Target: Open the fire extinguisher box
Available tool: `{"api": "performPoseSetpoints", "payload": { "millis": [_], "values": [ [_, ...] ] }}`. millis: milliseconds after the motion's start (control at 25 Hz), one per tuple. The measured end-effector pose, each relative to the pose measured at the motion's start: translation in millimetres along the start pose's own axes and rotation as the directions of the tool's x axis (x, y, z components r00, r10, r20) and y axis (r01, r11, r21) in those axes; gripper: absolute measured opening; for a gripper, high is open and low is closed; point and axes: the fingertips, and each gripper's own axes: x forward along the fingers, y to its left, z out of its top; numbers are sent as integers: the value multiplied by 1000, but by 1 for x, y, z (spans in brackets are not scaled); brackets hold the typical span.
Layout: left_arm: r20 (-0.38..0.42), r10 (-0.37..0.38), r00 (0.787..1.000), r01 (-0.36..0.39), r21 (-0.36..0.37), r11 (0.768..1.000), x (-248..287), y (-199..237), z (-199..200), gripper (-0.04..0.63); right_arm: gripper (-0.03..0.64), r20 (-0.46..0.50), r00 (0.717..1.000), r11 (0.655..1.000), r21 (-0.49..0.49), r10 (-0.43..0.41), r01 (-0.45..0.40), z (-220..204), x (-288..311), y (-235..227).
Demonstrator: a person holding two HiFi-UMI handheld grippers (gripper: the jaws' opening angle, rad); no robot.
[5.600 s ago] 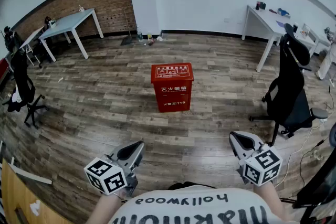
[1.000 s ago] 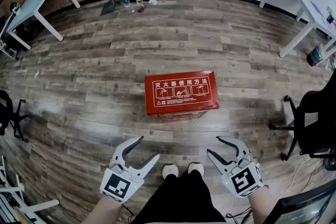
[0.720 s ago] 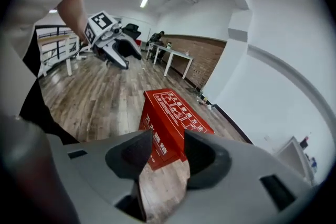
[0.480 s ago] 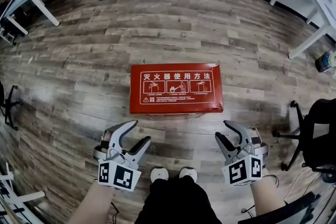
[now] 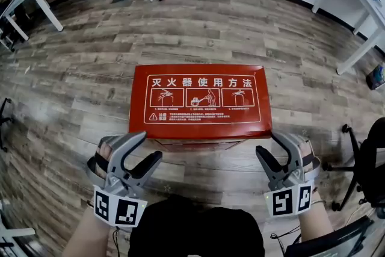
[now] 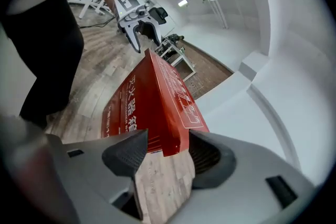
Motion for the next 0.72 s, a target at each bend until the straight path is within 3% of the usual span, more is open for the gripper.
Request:
{"api": "performPoseSetpoints", "payload": {
  "millis": [280, 720],
  "values": [
    [101, 78, 992, -85, 68, 994, 11, -10, -6, 268, 224, 63, 990, 988, -87, -126, 131, -8, 13, -4],
    [112, 103, 988, -111, 67, 992, 25, -16, -23, 268, 224, 67, 981, 962, -193, -183, 193, -21, 24, 0]
  ]
}}
